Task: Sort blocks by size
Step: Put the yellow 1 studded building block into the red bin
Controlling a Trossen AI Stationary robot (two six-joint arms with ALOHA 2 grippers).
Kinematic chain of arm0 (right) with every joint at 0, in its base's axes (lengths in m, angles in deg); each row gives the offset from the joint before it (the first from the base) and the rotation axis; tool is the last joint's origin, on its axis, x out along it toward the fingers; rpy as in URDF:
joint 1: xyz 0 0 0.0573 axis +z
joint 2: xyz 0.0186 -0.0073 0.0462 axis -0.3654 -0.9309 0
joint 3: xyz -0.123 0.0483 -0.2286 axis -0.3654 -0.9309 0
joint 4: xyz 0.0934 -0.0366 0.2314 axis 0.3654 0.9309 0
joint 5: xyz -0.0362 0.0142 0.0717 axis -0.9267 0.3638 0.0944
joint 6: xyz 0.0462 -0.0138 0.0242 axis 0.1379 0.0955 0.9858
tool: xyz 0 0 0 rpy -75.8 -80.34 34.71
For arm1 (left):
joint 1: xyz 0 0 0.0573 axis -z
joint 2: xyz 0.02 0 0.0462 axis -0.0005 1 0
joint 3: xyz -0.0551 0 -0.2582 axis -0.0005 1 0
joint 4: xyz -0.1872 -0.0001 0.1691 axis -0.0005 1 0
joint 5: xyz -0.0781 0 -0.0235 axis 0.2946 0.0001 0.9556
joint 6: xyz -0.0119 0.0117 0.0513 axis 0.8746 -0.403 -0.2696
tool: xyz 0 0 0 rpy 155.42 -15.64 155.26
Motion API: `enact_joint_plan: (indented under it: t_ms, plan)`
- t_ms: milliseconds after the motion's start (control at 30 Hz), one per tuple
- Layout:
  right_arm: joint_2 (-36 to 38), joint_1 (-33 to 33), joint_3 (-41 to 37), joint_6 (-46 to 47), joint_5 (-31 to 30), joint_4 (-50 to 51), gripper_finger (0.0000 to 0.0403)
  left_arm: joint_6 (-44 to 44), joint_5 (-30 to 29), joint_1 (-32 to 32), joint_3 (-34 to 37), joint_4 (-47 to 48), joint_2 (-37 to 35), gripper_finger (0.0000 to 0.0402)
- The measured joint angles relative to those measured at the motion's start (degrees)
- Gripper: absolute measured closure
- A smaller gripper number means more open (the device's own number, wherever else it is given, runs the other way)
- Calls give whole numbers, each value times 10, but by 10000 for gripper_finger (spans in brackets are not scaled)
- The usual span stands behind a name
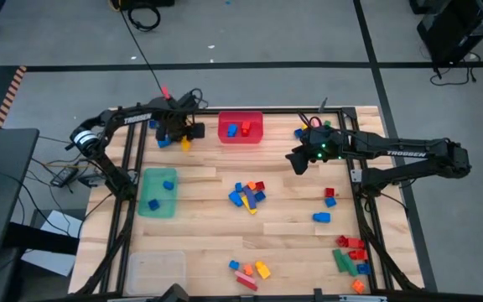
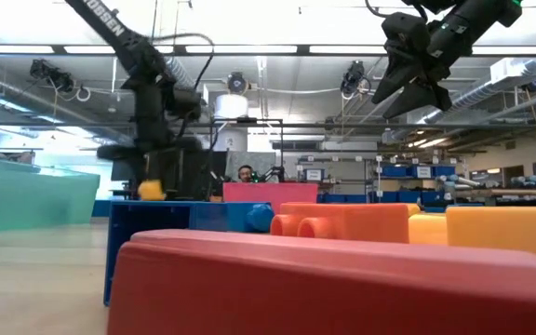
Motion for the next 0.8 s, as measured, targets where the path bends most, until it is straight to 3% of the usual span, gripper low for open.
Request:
enact_joint_plan:
  t_ms: [333, 633, 800]
  plan:
    - [0, 0, 0, 1, -41, 0, 192, -122, -20, 29, -239, 34, 19, 260]
    - [0, 0, 0, 29, -45, 0, 192, -251, -2, 55, -506, 108, 197, 258]
    - [0, 0, 0, 52, -45, 0, 192, -299, 21, 70, -585, 143, 282, 256]
